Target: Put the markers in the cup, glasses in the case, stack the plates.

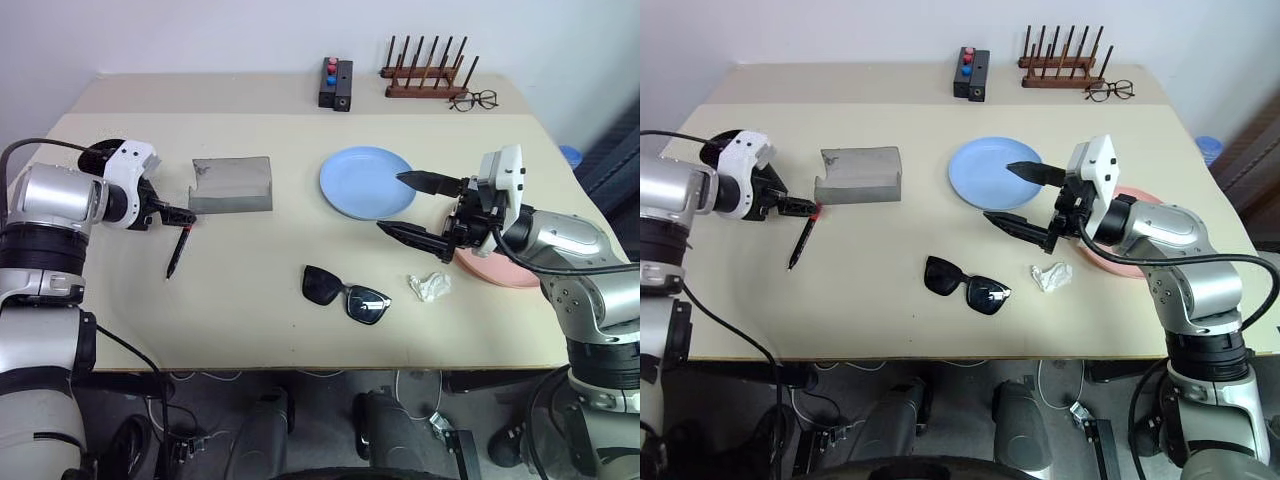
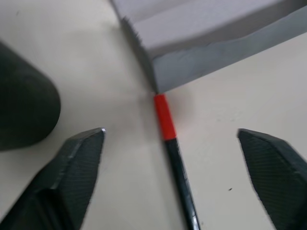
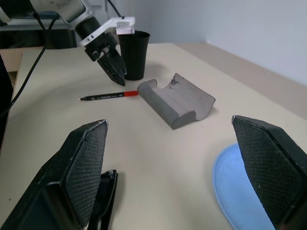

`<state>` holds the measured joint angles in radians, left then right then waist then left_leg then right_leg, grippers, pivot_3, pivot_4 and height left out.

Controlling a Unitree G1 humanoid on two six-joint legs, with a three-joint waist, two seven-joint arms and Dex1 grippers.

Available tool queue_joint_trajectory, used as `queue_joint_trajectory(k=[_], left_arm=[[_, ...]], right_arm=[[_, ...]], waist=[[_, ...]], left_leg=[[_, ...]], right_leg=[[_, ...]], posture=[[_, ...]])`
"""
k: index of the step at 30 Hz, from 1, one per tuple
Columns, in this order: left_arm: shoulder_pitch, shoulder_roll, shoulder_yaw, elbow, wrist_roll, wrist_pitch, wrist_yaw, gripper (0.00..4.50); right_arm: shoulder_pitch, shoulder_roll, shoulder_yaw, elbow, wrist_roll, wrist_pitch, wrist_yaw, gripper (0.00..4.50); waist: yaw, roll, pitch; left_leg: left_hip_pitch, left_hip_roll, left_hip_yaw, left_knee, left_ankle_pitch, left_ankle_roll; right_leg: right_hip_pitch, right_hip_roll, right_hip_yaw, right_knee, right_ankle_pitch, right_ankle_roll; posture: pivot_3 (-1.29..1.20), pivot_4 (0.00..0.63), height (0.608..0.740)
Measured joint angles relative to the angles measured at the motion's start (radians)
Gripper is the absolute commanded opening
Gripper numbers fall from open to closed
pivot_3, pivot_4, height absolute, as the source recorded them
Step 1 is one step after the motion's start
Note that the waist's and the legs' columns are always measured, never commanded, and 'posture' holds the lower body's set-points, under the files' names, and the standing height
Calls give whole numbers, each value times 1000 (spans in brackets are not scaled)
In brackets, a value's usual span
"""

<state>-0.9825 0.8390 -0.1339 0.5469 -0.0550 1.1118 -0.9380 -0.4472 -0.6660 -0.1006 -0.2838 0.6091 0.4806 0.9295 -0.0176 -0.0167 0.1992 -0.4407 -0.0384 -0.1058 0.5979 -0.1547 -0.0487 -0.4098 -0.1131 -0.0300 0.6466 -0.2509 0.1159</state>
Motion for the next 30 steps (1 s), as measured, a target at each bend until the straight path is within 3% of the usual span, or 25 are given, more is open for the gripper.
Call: queue_joint_trajectory(k=[9, 18, 30], left_arm=[[44, 19, 41, -81, -46, 112, 56, 4468], [131, -38, 116, -160, -98, 229, 186, 4468], [52, -67, 67, 12, -102, 129, 226, 4468]], right_arm=[[0, 20, 16, 14, -18, -17, 0, 4241], [4, 20, 16, 15, -18, -29, -1, 4241], [5, 28, 18, 26, -29, -40, 0, 4241]], waist=[[0, 0, 0], [1, 0, 0], [3, 0, 0]], left_leg=[[0, 0, 0, 0, 0, 0], [0, 0, 0, 0, 0, 0], [0, 0, 0, 0, 0, 0]], right_leg=[[0, 0, 0, 0, 0, 0], [0, 0, 0, 0, 0, 0], [0, 0, 0, 0, 0, 0]], posture=[[0, 150, 740], [0, 150, 740], [0, 150, 740]])
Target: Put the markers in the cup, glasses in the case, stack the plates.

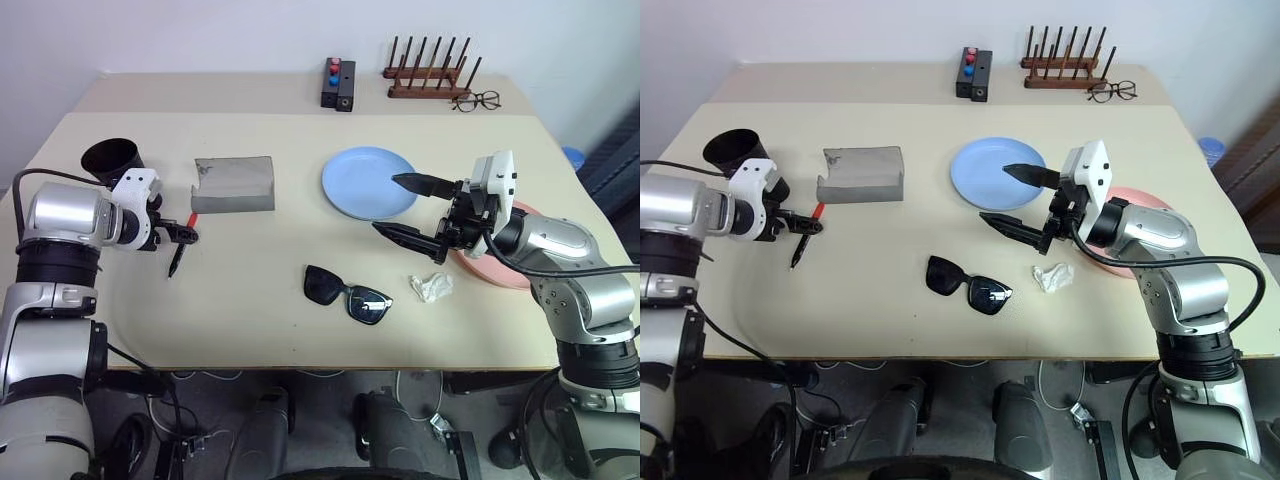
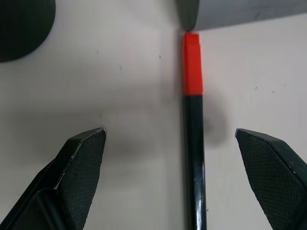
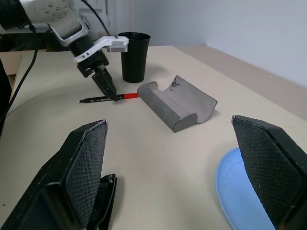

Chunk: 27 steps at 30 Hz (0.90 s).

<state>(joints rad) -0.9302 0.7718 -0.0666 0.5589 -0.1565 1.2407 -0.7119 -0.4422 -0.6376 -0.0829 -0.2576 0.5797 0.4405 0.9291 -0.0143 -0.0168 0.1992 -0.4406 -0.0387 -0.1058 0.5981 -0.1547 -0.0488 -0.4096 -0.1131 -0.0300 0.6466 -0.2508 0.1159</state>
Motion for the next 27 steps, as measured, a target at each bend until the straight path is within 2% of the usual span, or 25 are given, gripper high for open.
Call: queue_joint_trajectory(k=[8, 9, 11, 18, 19, 27], left_arm=[[-44, -37, -16, 60, 15, -25, 14, 4468], [-44, -39, -19, 54, 15, -21, 14, 4236], [-28, -40, -22, 26, 15, -10, 14, 3664], [5, -37, -21, -32, 14, 17, 15, 189], [7, -37, -19, -36, 12, 20, 15, 81], [29, -37, -17, -88, 2, 46, 18, 81]], right_arm=[[0, 2, 0, 6, -8, -4, 0, 4241], [0, 2, 0, 6, -8, -4, 0, 4241], [0, 2, 0, 6, -8, -4, -1, 4241], [-4, 2, 0, 6, -8, -3, -10, 4241], [-7, 2, 0, 6, -8, -3, -11, 4241], [-14, 2, 1, 6, -9, -3, -19, 4241]], waist=[[0, 0, 0], [0, 0, 0], [0, 0, 0], [1, 1, 0], [1, 1, 0], [0, 1, -1]], left_leg=[[0, 0, 0, 0, 0, 0], [0, 0, 0, 0, 0, 0], [0, 0, 0, 0, 0, 0], [1, 0, 0, 0, 0, 0], [1, 0, 0, 0, 0, 0], [1, 0, 0, 0, 0, 0]], right_leg=[[0, 0, 0, 0, 0, 0], [0, 0, 0, 0, 0, 0], [0, 0, 0, 0, 0, 0], [1, 0, 0, 0, 0, 0], [1, 0, 0, 0, 0, 0], [1, 0, 0, 0, 0, 0]], posture=[[0, 150, 740], [0, 150, 740], [0, 150, 740], [0, 150, 740], [0, 150, 740], [0, 150, 740]])
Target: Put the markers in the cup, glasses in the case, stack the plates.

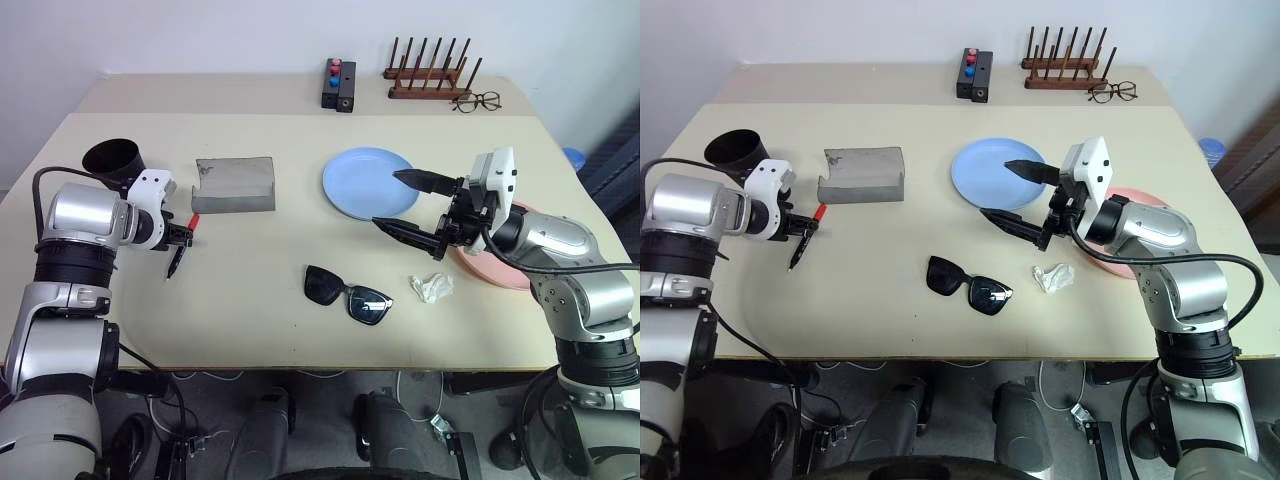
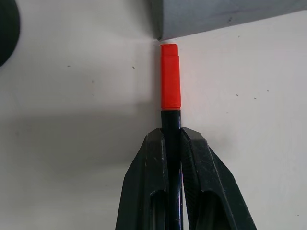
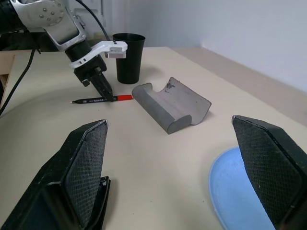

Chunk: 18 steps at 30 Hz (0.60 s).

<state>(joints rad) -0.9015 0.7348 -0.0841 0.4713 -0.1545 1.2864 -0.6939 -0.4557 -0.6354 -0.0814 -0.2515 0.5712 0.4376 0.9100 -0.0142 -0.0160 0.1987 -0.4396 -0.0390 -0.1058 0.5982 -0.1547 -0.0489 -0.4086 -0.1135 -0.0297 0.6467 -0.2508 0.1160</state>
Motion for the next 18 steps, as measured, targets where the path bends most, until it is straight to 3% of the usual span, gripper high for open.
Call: queue_joint_trajectory(k=[10, 18], left_arm=[[140, 51, 25, -333, -74, 184, 25, 81], [173, 35, 229, -512, -126, 164, 88, 81]], right_arm=[[-6, -3, 0, 1, 0, 1, 2, 4241], [-10, -5, -2, 2, 36, 22, 52, 4241]], waist=[[-6, 0, 0], [0, 0, 0]], left_leg=[[0, 1, 0, 0, 0, 0], [0, 0, -1, 0, 0, 0]], right_leg=[[-1, 0, 0, 0, 0, 0], [0, 0, 0, -1, 0, 0]], posture=[[0, 150, 740], [0, 150, 740]])
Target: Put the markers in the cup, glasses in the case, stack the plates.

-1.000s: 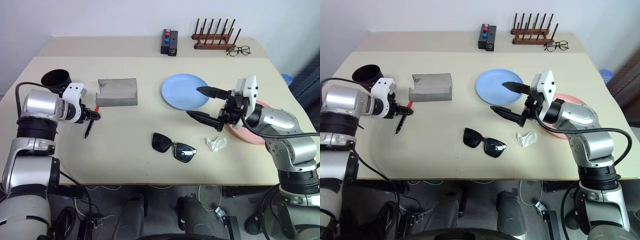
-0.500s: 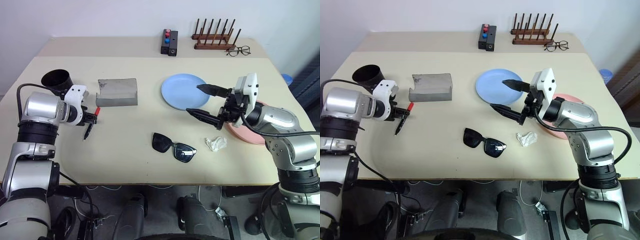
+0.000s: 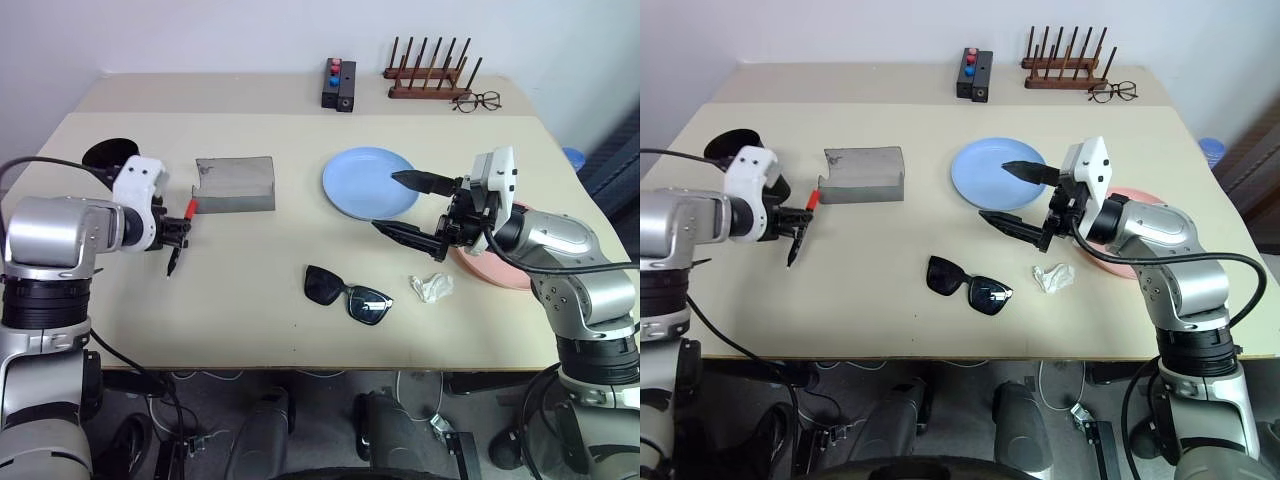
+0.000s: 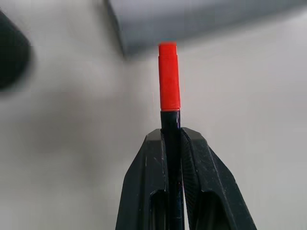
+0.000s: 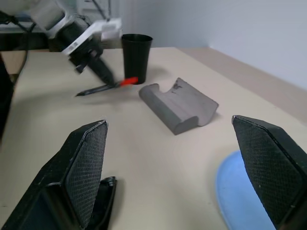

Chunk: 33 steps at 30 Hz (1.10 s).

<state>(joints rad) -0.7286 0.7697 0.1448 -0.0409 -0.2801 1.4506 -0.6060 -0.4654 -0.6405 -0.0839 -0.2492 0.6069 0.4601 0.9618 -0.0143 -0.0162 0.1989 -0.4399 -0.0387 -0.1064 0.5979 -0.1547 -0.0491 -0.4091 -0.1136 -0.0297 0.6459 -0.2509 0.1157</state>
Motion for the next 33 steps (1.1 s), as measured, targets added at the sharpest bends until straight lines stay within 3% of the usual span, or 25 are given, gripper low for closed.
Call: queue_joint_trajectory(k=[5, 10, 14, 18, 22, 27, 33], left_arm=[[-2, -22, 95, -31, -60, -53, 2, 81], [-36, -34, 149, 10, -61, -323, 15, 81], [-139, -69, 275, 188, -91, -626, 22, 81], [-216, -24, 335, 456, -76, -1049, -12, 81], [-230, 21, 362, 678, -74, -1334, -69, 81], [-253, 55, 402, 916, -96, -1553, -135, 81], [-205, 11, 452, 1059, -140, -1713, -158, 81]], right_arm=[[-23, -1, -1, 3, 20, 15, 19, 4241], [-35, -1, -2, 25, 17, 14, 20, 4241], [-35, -1, -1, 27, 4, 13, 17, 4241], [-35, -1, -1, 28, 3, 14, 11, 4241], [-36, -1, -1, 28, 3, 14, 9, 4241], [-36, -8, -2, 28, 3, 14, 10, 4241], [-36, -8, -2, 28, 3, 14, 10, 4241]], waist=[[0, 0, 0], [2, 0, 0], [2, 0, 0], [-5, 0, 0], [-1, 0, 0], [2, -1, 0], [0, -1, 0]], left_leg=[[0, 0, 0, 0, 0, 0], [0, 0, 0, 0, 0, 0], [0, 0, 1, 0, 0, -1], [0, 0, 2, 0, 0, -1], [0, 0, 2, 0, 0, -1], [0, 0, 2, 0, 0, -1], [0, 0, 2, 0, 0, 0]], right_leg=[[0, 0, 0, 0, 0, 0], [0, 0, 0, 0, 0, 0], [0, 0, 0, -1, 0, 0], [0, 0, 0, 0, 0, 0], [0, 0, 0, 0, 0, 0], [0, 0, 0, 0, 0, 0], [0, 0, 0, 0, 0, 0]], posture=[[0, 150, 740], [0, 150, 740], [0, 150, 740], [0, 150, 740], [0, 150, 740], [0, 150, 740], [0, 150, 740]])
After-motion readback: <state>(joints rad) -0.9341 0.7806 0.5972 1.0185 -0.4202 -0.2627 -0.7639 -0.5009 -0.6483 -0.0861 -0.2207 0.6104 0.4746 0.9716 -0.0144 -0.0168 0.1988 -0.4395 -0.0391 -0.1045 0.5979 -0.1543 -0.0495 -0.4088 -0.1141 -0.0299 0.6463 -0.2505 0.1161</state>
